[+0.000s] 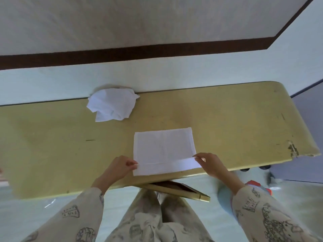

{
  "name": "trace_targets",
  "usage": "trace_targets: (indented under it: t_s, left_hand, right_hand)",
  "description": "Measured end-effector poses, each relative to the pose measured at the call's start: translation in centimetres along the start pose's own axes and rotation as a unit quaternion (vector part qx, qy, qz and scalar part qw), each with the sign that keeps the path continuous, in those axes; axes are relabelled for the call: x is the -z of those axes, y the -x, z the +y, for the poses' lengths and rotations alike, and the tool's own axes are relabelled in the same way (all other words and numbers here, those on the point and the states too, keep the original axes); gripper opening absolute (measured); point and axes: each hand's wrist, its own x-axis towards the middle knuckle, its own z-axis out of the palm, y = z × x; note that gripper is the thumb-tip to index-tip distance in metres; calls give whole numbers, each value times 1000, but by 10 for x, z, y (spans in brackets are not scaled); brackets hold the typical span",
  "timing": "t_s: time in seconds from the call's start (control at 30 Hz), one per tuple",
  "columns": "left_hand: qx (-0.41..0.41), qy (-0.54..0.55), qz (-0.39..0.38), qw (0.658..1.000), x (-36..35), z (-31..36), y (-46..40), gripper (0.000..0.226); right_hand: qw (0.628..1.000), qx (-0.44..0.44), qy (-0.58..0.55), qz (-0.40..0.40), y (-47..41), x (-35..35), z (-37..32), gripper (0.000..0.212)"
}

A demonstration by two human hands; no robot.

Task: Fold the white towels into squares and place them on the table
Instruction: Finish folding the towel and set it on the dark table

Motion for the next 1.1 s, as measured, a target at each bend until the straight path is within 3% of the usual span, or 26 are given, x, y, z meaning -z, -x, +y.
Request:
trace_targets:
  t_s: [0.17, 0.37, 0.9, 1.1]
  left_hand:
    - [32, 94, 58, 993, 6, 3, -22, 19]
    - [58, 216, 121, 967, 19, 16, -62, 14]
    - [147, 240, 140, 949, 12, 6, -112, 11]
    - [127, 286, 85, 946, 20, 3, -102, 7]
  right_hand:
    - [986, -56, -150, 42, -22, 2, -1, 27]
    - [964, -58, -235, 109, -69, 13, -15, 23]
    - [977, -64, -133, 155, -125, -4, -13, 27]
    - [976, -69, -140, 152, -127, -3, -10, 19]
